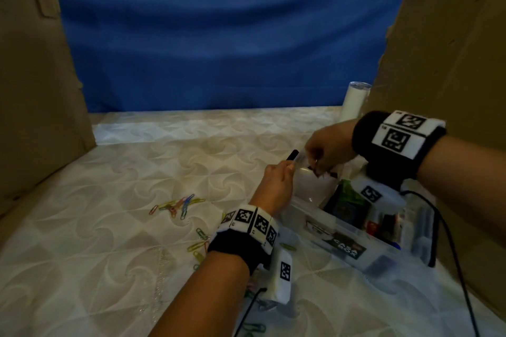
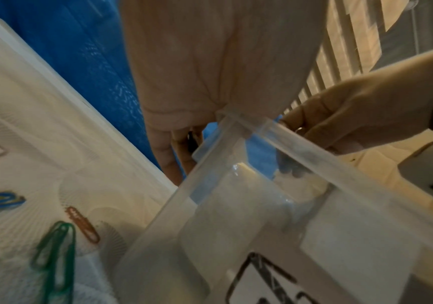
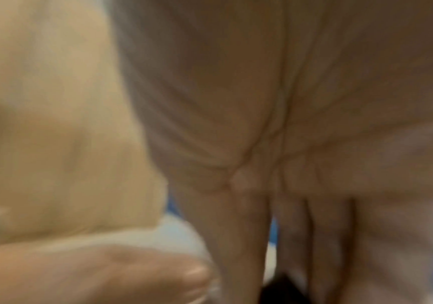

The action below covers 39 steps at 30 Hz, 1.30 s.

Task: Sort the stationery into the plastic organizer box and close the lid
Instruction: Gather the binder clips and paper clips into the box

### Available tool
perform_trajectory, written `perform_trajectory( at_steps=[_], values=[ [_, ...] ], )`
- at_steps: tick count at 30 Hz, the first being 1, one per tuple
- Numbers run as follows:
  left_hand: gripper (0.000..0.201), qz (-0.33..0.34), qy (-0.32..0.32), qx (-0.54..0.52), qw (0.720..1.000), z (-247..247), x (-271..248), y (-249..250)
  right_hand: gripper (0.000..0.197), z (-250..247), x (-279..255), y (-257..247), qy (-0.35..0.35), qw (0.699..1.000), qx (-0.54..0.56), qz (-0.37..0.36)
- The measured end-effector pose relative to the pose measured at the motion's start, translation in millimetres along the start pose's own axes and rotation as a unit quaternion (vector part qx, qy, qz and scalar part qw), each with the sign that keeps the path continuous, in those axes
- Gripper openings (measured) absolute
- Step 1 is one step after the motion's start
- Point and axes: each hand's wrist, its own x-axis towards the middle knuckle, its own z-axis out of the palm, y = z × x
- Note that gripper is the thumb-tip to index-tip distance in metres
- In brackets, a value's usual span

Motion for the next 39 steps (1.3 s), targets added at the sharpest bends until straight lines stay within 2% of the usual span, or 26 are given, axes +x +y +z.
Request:
perform_trajectory(
  at_steps=[2, 5, 6, 8, 10, 11, 13, 14, 17, 20, 22, 25, 27, 31, 34, 37, 39],
  values=[
    [0.041, -0.005, -0.006, 0.034, 0.999, 1.3, 4.7, 6.8, 0.014, -0.3, 1.5, 14.0, 0.052, 0.998, -0.004, 0.035],
    [0.039, -0.019, -0.022, 0.123, 0.992, 3.9, 14.5, 9.6, 0.029, 9.2, 13.6, 23.2, 0.068, 0.995, 0.009, 0.071],
    [0.039, -0.027, -0.019, 0.143, 0.989, 4.5, 18.0, 8.9, 0.032, 17.7, 34.4, 36.3, 0.046, 0.996, 0.004, 0.077],
    [0.039, -0.036, -0.024, 0.174, 0.984, 4.3, 21.7, 10.1, 0.04, 48.0, 117.3, 92.4, 0.043, 0.995, -0.014, 0.091],
    [0.039, -0.041, -0.034, 0.198, 0.979, 3.2, 22.3, 13.6, 0.046, 54.7, 129.0, 109.0, 0.076, 0.995, 0.014, 0.06],
    [0.041, -0.045, -0.03, 0.193, 0.98, 2.0, 23.2, 14.6, 0.044, 50.3, 105.5, 89.6, 0.098, 0.991, 0.049, 0.072],
    [0.043, -0.06, -0.02, 0.18, 0.982, 0.7, 23.4, 16.4, 0.037, 32.7, 3.2, 26.4, 0.123, 0.981, 0.128, 0.075],
    [0.044, -0.069, -0.02, 0.18, 0.981, -0.7, 21.7, 17.3, 0.037, 26.2, -24.5, 10.1, 0.164, 0.97, 0.166, 0.069],
    [0.052, -0.082, -0.034, 0.185, 0.979, -12.5, 5.5, 18.7, 0.041, 37.8, -70.8, -18.5, 0.273, 0.914, 0.299, 0.037],
    [0.051, -0.044, -0.021, 0.239, 0.97, -44.7, -29.1, 6.2, 0.042, 70.9, -92.7, -55.6, 0.301, 0.869, 0.391, -0.04],
    [0.044, -0.038, -0.027, 0.298, 0.953, -75.1, -52.2, -14.6, 0.042, 92.9, -93.1, -81.8, 0.262, 0.875, 0.397, -0.089],
    [0.037, -0.116, -0.021, 0.353, 0.928, -122.0, -77.8, -52.3, 0.045, 116.5, -65.5, -106.9, 0.106, 0.918, 0.366, -0.11],
    [0.036, -0.158, -0.017, 0.375, 0.913, -146.6, -88.1, -72.4, 0.047, 122.0, -42.0, -115.1, 0.05, 0.935, 0.335, -0.105],
    [0.043, -0.197, -0.046, 0.408, 0.89, -167.0, -94.4, -102.8, 0.051, 127.5, 9.7, -125.2, 0.054, 0.96, 0.271, -0.046],
    [0.055, -0.213, -0.092, 0.435, 0.87, -162.8, -86.2, -111.7, 0.064, 131.2, 42.9, -135.3, 0.049, 0.967, 0.248, -0.016],
    [0.07, -0.216, -0.135, 0.446, 0.858, -154.7, -71.4, -109.0, 0.069, 139.6, 53.0, -149.1, 0.015, 0.979, 0.201, -0.022],
    [0.071, -0.213, -0.169, 0.468, 0.841, -147.5, -65.7, -109.3, 0.071, 150.2, 40.2, -162.8, 0.005, 0.984, 0.172, -0.041]
  ],
)
